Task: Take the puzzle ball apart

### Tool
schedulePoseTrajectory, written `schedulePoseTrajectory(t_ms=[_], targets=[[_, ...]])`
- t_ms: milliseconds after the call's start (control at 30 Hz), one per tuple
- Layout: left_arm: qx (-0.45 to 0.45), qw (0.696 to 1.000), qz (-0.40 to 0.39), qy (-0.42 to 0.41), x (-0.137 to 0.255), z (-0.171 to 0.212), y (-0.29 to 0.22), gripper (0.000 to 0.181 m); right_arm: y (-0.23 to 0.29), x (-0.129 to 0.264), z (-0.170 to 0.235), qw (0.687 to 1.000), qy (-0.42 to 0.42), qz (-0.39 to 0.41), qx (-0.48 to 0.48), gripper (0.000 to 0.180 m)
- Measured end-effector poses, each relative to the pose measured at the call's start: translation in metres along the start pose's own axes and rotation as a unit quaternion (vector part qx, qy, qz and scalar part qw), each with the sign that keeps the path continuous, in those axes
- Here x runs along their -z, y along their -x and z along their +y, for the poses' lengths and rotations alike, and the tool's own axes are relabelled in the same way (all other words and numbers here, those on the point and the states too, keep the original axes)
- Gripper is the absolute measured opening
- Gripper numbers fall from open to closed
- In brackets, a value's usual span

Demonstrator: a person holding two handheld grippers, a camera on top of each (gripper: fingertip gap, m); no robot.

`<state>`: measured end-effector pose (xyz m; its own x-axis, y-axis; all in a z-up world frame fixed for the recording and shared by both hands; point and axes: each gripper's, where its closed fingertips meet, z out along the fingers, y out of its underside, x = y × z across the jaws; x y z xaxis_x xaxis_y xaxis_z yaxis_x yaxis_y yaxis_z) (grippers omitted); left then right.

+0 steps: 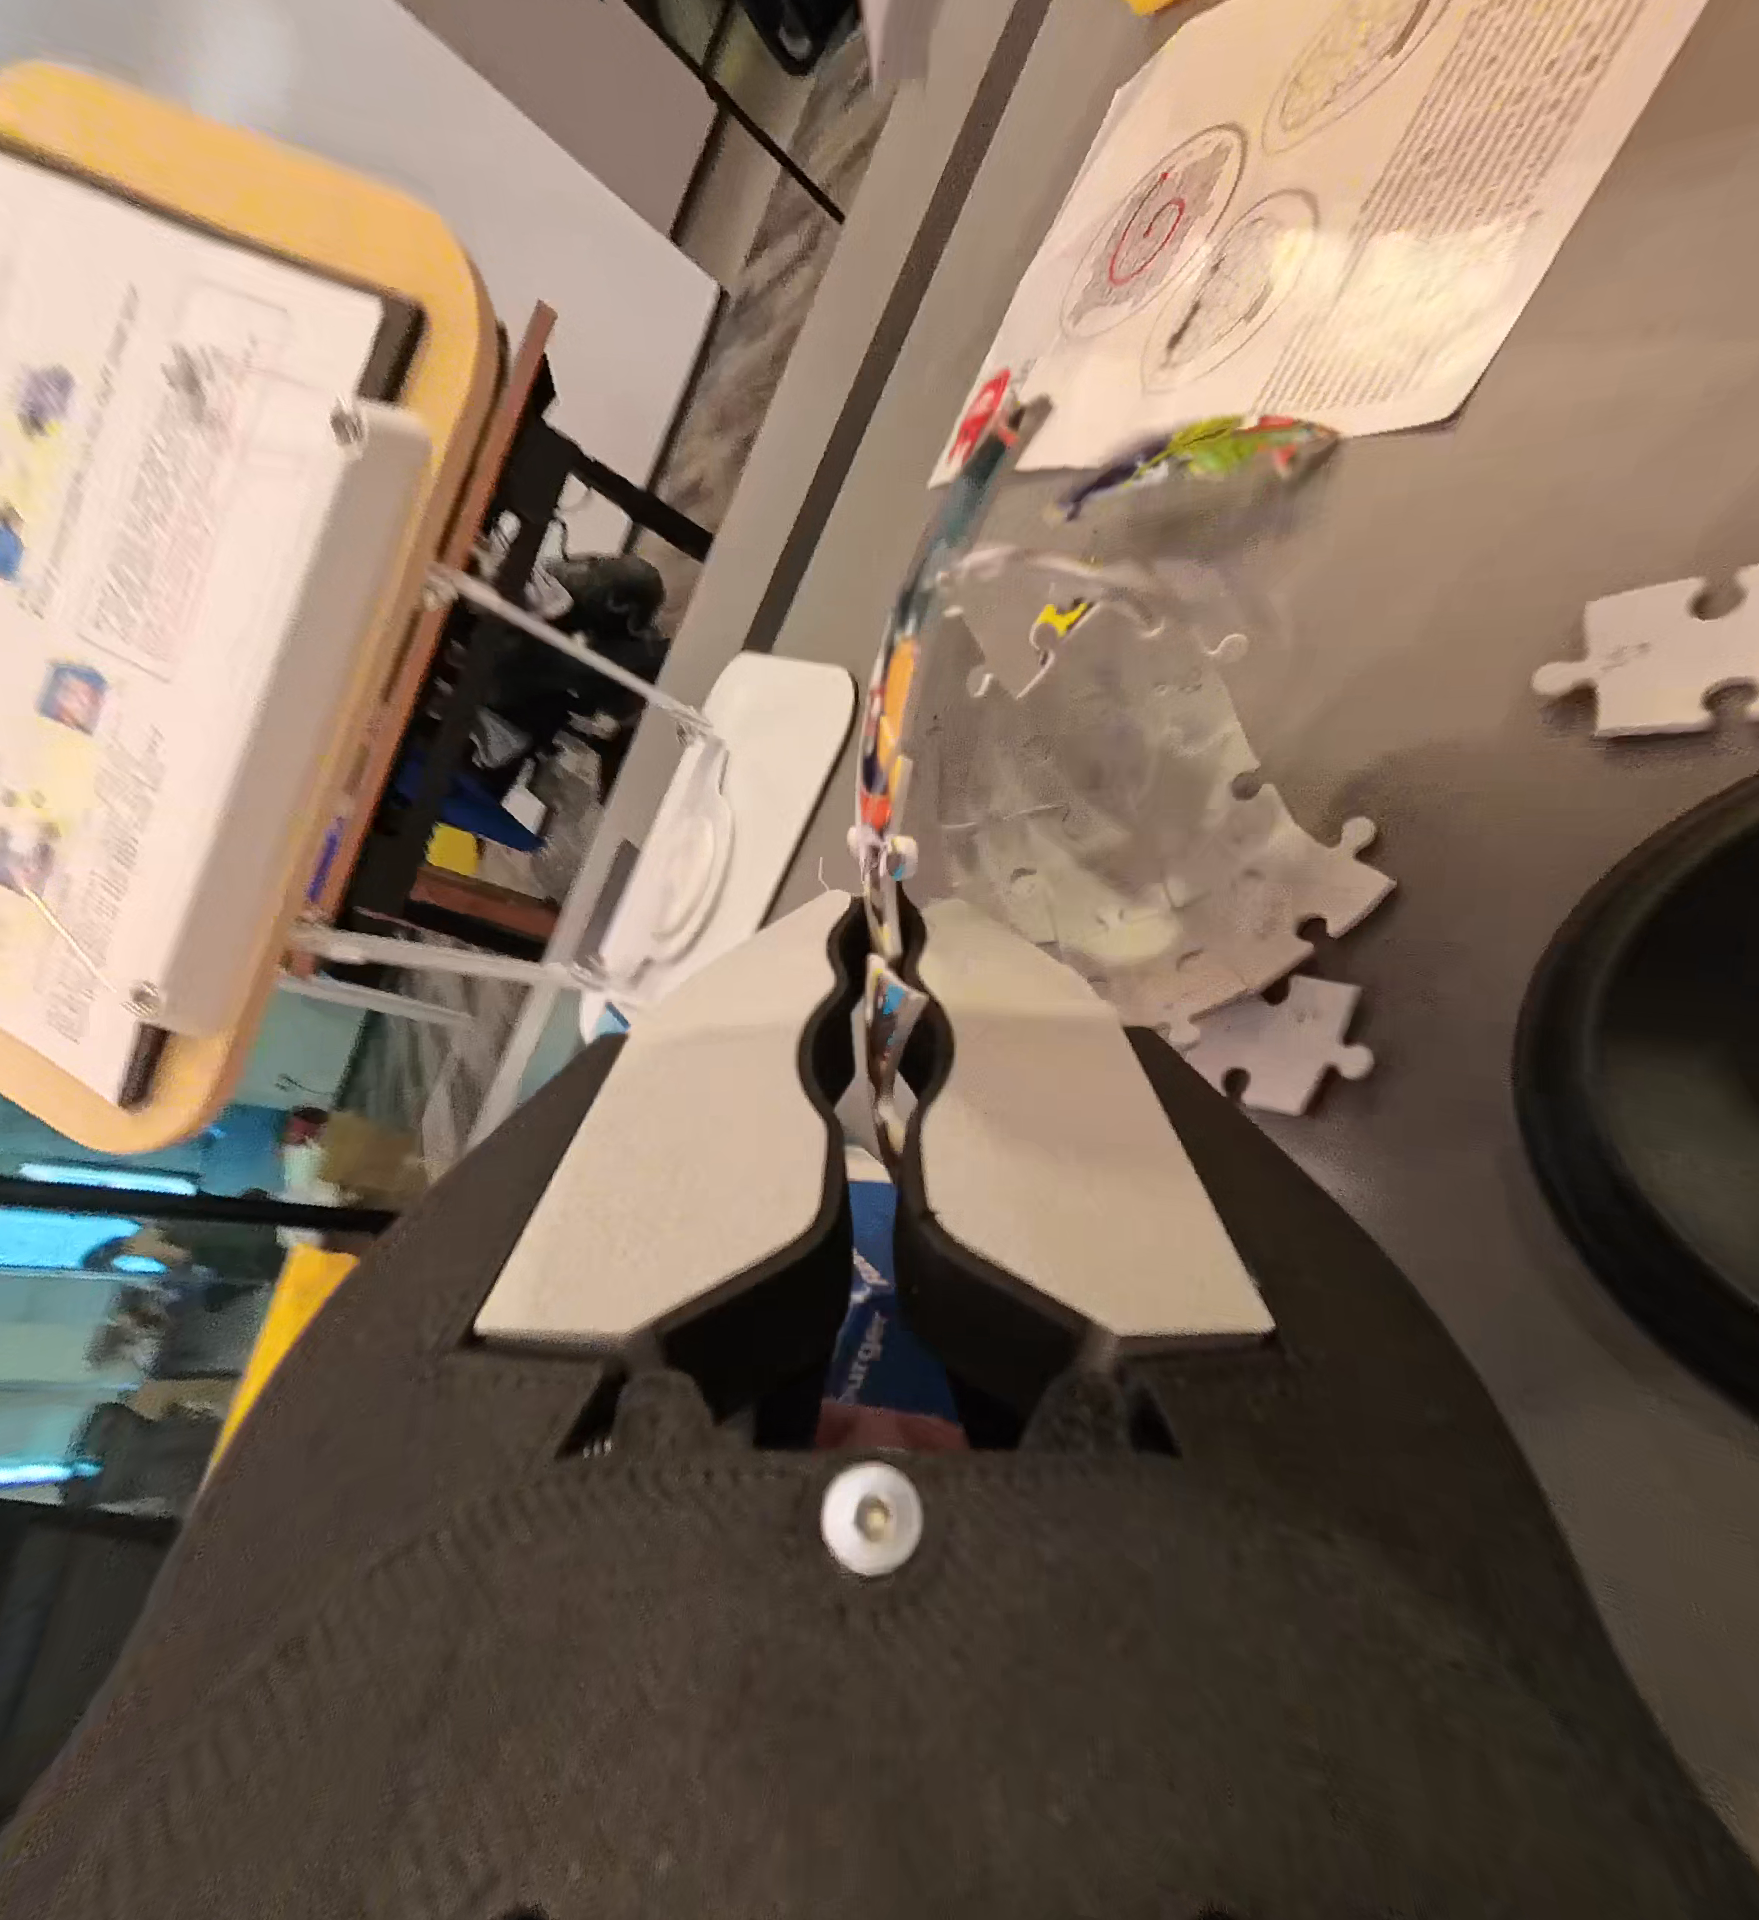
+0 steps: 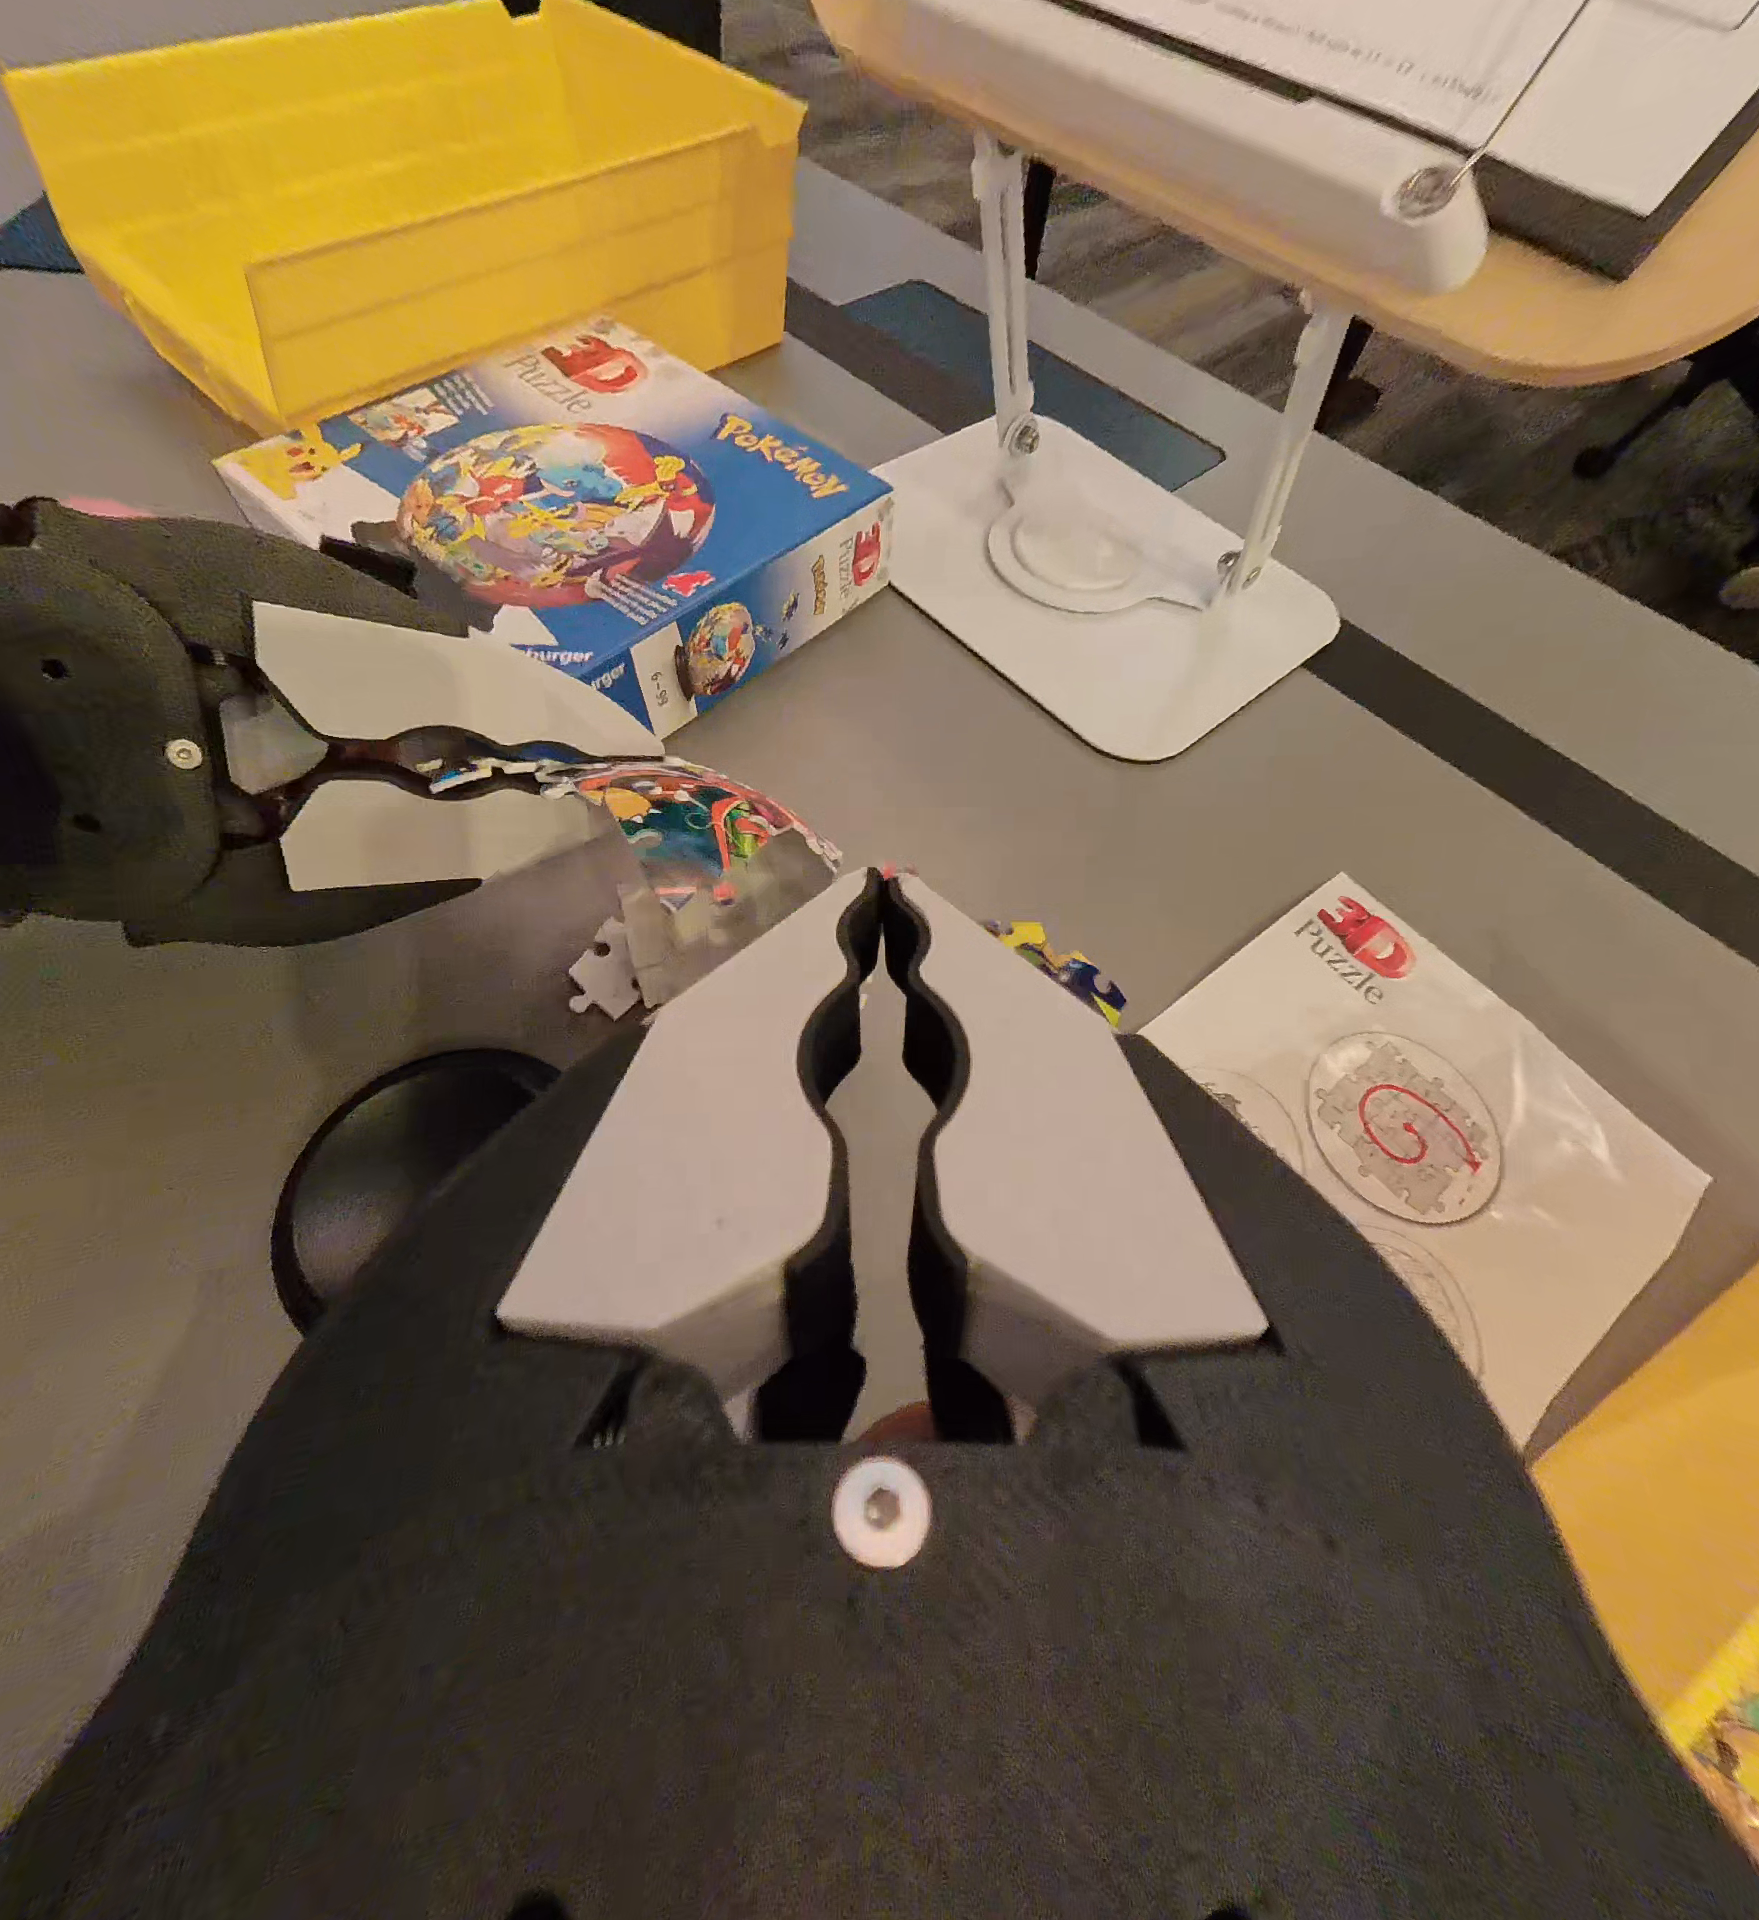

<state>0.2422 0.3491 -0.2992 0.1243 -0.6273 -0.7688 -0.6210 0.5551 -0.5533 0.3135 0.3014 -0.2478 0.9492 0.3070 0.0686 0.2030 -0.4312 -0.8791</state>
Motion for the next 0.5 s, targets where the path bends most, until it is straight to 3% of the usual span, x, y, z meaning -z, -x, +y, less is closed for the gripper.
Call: schedulePoseTrajectory(t_ms=[167, 300, 500], targets=[[-0.072, 0.997, -0.024, -0.015, 0.003, -0.010, -0.008, 0.003, 0.018, -0.035, 0.027, 0.999, 0.035, -0.018, 0.014, 0.000], [-0.074, 0.997, -0.018, -0.005, 0.002, -0.004, -0.010, 0.003, 0.017, -0.051, 0.057, 0.997, 0.078, -0.013, 0.018, 0.000], [-0.112, 0.992, -0.045, -0.026, 0.001, -0.013, -0.010, 0.003, 0.029, -0.018, -0.011, 0.998, -0.060, -0.024, 0.012, 0.000]])
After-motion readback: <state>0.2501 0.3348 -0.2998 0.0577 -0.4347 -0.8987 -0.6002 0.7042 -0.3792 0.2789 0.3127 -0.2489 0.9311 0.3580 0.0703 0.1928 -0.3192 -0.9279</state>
